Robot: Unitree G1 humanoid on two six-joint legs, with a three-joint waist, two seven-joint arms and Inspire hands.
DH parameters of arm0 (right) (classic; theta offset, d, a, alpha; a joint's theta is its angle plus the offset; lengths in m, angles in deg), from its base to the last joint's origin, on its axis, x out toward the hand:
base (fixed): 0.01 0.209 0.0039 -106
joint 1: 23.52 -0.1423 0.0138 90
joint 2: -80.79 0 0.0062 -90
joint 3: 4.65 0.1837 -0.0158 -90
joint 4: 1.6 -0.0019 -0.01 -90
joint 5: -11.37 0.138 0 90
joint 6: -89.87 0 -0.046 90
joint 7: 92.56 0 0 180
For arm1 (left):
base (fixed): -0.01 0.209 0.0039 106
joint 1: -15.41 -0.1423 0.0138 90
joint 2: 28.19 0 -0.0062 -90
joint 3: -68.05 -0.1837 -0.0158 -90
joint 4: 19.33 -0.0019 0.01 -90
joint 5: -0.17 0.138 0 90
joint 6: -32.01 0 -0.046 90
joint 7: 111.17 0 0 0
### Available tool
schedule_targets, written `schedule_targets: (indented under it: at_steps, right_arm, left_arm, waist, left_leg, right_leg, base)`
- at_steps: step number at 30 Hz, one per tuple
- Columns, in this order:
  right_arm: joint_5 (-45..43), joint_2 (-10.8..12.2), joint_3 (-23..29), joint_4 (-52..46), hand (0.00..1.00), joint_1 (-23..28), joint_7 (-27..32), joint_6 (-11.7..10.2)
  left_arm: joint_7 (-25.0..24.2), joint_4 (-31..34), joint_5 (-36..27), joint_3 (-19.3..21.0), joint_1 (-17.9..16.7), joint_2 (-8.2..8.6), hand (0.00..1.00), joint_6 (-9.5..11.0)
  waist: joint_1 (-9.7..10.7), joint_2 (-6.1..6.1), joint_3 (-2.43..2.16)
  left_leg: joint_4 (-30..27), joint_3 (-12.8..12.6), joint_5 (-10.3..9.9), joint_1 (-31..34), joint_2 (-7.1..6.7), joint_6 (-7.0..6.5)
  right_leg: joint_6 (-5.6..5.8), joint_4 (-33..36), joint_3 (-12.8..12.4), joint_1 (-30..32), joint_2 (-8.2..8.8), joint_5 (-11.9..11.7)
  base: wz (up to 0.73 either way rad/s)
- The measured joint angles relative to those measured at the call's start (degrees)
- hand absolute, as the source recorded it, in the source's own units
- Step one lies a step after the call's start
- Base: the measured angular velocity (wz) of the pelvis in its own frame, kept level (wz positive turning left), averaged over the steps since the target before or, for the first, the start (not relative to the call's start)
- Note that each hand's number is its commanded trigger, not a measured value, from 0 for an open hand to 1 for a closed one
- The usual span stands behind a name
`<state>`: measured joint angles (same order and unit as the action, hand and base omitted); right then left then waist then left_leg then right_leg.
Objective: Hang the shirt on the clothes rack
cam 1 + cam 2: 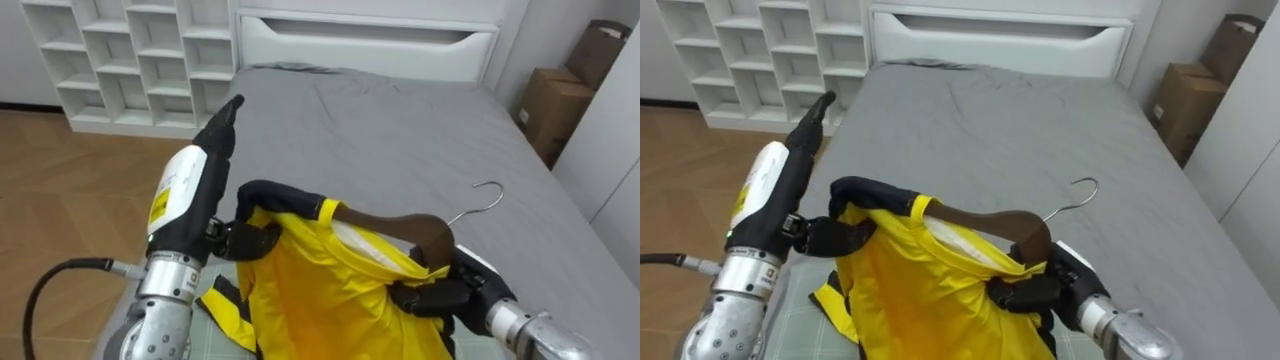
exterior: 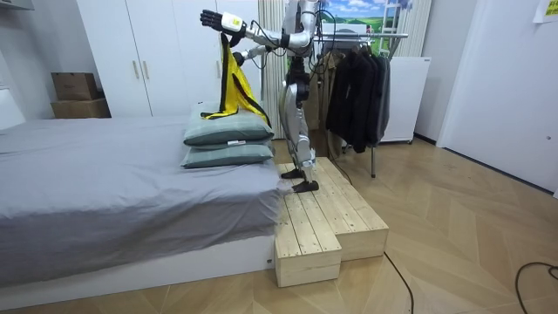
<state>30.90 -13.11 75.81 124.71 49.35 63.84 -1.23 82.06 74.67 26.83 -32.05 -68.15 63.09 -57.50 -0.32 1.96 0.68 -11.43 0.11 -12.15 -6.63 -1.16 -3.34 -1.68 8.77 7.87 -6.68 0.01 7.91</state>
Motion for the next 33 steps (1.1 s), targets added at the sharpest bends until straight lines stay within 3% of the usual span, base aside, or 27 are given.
schedule_targets:
  at_steps: [3,9,13,16,18,24,27,33]
  right_arm:
    - [-2.95,-0.52,0.94,-0.94,1.0,0.01,0.23,-0.01]
    - [-10.76,-0.75,2.93,-0.99,1.0,0.22,0.4,-0.01]
    - [-15.06,-1.29,4.46,-2.25,1.0,0.22,0.54,0.0]
    - [-18.69,-3.13,4.78,-3.97,1.0,0.21,0.53,0.0]
    - [-24.24,-3.77,5.98,-7.23,1.0,0.62,0.48,-0.02]
    - [-37.59,-5.87,10.47,-12.39,1.0,1.51,0.55,0.54]
    - [-39.52,-8.18,12.93,-15.07,1.0,1.55,0.57,1.28]
    - [-41.12,-8.55,17.78,-21.9,1.0,4.83,2.17,1.85]
  left_arm:
    - [-0.01,-1.62,-0.03,0.04,-0.01,0.01,0.0,0.01]
    - [-0.02,-4.81,-0.24,1.09,-0.43,-0.01,0.0,0.08]
    - [-0.01,-5.97,-0.24,1.92,-1.64,-0.1,0.0,0.14]
    - [-0.06,-6.51,-0.22,3.0,-2.64,-0.16,0.0,0.25]
    - [-0.24,-7.37,-0.15,4.86,-4.81,-0.57,0.0,1.67]
    - [-0.64,-9.24,0.0,9.01,-8.15,-0.53,0.0,1.67]
    - [-1.13,-10.75,0.08,12.73,-9.33,-0.6,0.0,1.53]
    - [0.09,-19.39,1.21,16.14,-11.55,-0.67,0.0,1.43]
  waist:
    - [0.29,0.14,-0.14]
    - [0.6,1.34,-0.9]
    - [0.75,1.54,-0.88]
    - [1.42,2.06,-0.95]
    - [1.59,2.45,-0.93]
    - [2.44,4.1,-0.84]
    - [2.28,4.25,-0.86]
    - [1.58,4.04,-0.76]
  left_leg:
    - [0.01,0.06,0.0,-0.09,0.04,0.0]
    - [0.09,-0.12,0.02,-0.87,0.15,0.03]
    - [0.16,-0.76,0.01,-0.68,0.14,0.02]
    - [0.21,-1.05,0.01,-0.15,0.14,0.01]
    - [0.24,-1.67,0.01,-0.29,0.3,0.01]
    - [0.51,-2.02,0.01,-0.17,0.38,0.01]
    - [0.59,-2.44,0.01,-0.16,0.4,0.01]
    - [1.41,-3.1,-0.01,-1.1,0.46,-0.01]
  right_leg:
    - [0.0,0.02,-0.19,-0.07,-0.05,0.0]
    - [-0.01,0.13,-0.33,-0.66,-0.1,-0.01]
    - [-0.01,0.57,-0.64,-0.07,-0.03,0.0]
    - [-0.01,1.22,-0.93,0.88,-0.06,0.0]
    - [-0.01,1.35,-1.77,1.09,-0.25,-0.01]
    - [-0.02,1.11,-1.77,1.27,-0.32,-0.01]
    - [-0.02,1.82,-2.29,1.9,-0.34,-0.01]
    - [-0.03,1.92,-3.05,1.59,-0.91,-0.02]
  base:
    - [-0.01]
    - [-0.01]
    - [-0.07]
    - [-0.03]
    - [-0.21]
    - [-0.04]
    - [-0.05]
    - [-0.07]
